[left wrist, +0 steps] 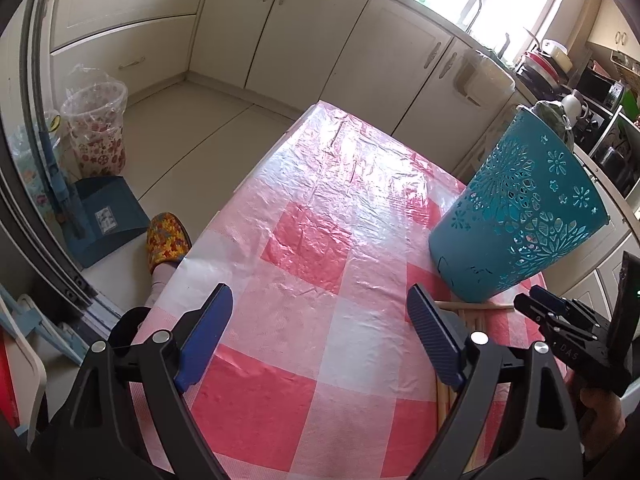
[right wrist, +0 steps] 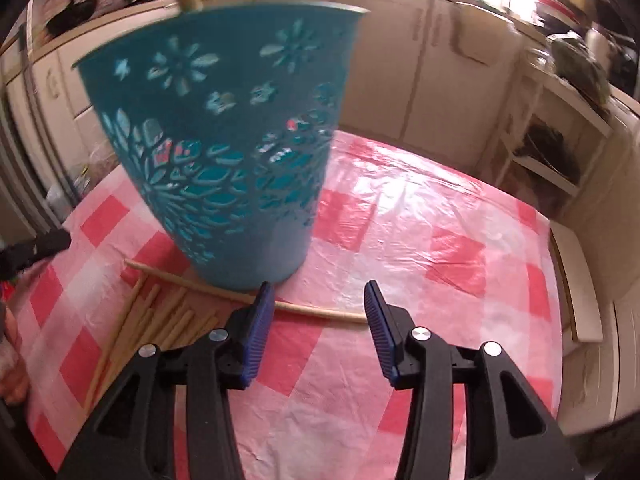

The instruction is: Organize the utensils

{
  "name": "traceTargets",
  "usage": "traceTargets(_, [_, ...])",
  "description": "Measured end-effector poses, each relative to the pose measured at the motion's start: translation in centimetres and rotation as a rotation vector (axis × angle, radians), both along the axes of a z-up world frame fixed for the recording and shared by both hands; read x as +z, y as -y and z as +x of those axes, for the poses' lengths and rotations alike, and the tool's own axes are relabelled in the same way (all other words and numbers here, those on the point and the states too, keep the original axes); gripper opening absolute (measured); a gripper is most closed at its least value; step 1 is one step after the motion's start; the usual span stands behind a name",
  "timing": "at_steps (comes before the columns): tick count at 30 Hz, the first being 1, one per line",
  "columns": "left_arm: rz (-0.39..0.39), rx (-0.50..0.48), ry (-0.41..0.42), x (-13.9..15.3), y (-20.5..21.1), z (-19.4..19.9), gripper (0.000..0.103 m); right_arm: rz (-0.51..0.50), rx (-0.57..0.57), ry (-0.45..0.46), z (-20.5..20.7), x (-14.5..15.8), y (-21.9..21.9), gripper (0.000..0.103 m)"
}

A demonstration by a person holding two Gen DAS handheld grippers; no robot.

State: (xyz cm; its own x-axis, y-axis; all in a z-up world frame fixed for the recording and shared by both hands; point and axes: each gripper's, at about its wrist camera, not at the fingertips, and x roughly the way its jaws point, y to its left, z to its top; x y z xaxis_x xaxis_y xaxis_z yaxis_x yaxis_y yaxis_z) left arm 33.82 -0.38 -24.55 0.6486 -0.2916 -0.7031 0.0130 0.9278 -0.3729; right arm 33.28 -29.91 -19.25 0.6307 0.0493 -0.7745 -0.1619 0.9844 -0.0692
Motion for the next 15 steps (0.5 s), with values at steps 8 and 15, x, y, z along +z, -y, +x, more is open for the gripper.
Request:
traceTargets(8, [0.013,0.006,-0.004,-0.1,0.2,0.3,0.085,0.005,0.213,-0.119,2.1,-1.8,2.5,0.04])
traceTargets(15, [0.029,0.009,-0.013,-0.2,0.5,0.4,0.085,0.019,0.393,-0.218,-0.6,-1.3,0.8,0.019])
